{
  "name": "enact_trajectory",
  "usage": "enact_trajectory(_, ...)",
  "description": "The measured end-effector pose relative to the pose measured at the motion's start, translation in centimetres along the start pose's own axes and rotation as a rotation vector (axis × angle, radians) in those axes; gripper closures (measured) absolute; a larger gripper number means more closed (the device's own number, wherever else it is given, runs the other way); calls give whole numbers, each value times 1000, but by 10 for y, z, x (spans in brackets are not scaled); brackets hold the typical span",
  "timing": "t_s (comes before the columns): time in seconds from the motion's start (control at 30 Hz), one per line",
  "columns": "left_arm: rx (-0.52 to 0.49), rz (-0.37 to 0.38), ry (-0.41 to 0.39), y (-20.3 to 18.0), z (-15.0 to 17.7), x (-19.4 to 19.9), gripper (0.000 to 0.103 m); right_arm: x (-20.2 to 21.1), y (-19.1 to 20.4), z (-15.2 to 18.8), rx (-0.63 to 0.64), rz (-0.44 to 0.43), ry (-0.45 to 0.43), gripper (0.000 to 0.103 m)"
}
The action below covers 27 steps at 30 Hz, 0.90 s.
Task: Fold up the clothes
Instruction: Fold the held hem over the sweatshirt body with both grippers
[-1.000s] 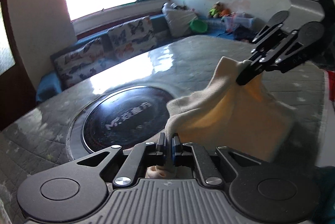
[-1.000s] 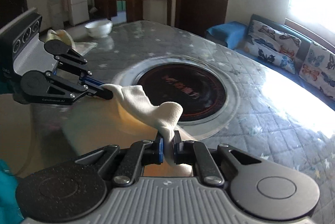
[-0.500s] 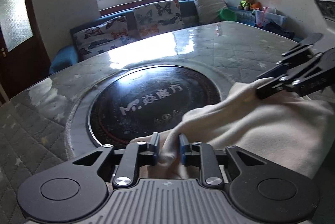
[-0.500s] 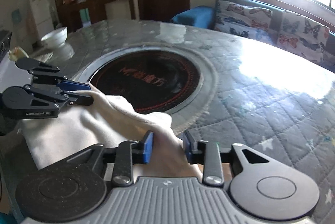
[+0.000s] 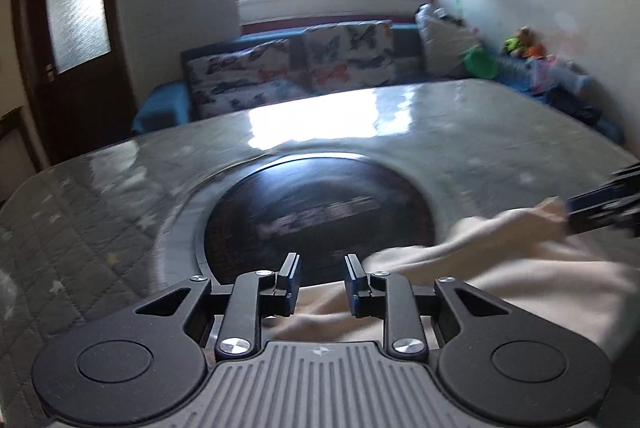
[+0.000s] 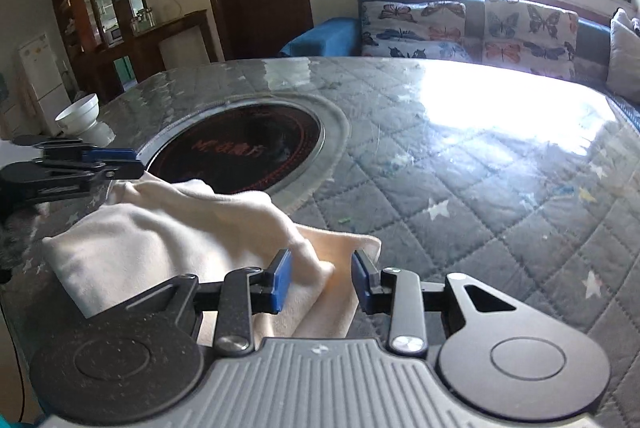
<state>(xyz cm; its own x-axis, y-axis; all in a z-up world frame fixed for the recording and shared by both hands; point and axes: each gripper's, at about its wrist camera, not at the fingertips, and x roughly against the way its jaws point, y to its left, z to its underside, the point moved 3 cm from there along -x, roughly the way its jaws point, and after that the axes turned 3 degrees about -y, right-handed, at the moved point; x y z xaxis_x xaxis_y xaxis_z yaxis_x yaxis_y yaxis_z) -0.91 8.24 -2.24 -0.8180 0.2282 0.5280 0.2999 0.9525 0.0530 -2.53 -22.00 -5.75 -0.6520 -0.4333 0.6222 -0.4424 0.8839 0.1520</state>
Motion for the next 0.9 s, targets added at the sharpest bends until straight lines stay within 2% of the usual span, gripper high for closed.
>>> enact_trajectory(0.13,-16,87,-4,-31,2,13,77,-7,0,6,-3,2,12,72)
enact_trajectory(0.2,-23,126,2,-44,5,16,77,-10,1,10,-2,2,16,75)
enact_trajectory(0.33,-47,167,9,-65,10,16,77,-8,7,10,28,6,4,96)
enact_trajectory(0.37,-53,173,11,-69,11,15,77,-7,9,9,44,17,-2,98)
enact_trajectory(0.53,-63,191,36,-76,20,9,77,3,17,-1,119,92,-56,98)
enact_trajectory(0.67,-34,196,53,-72,23,7,76,-14,9,8,95,89,-4,96)
enact_trajectory(0.73,-19,191,46,-66,19,8,75,-11,8,7,82,88,-10,90)
enact_trajectory(0.9,26,159,26,-48,3,1,76,3,15,-11,65,38,-49,89)
